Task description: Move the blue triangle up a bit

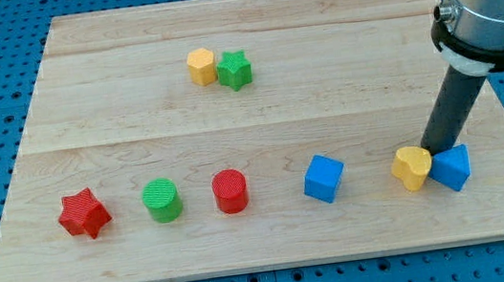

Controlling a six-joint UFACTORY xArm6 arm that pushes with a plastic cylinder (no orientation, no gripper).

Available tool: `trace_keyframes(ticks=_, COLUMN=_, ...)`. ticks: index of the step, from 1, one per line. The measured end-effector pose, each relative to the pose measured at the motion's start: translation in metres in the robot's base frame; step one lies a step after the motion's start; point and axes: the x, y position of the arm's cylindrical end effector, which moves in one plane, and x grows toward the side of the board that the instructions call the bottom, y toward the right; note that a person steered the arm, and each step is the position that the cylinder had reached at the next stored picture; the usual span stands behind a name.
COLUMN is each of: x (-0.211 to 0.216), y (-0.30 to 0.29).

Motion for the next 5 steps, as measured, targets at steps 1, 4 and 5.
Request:
trace_keyframes(ticks=1, x=0.000, y=0.000)
trace_keyframes(ticks=4, x=0.058, y=0.121)
trace_keyframes(ticks=5, x=0.076, y=0.044)
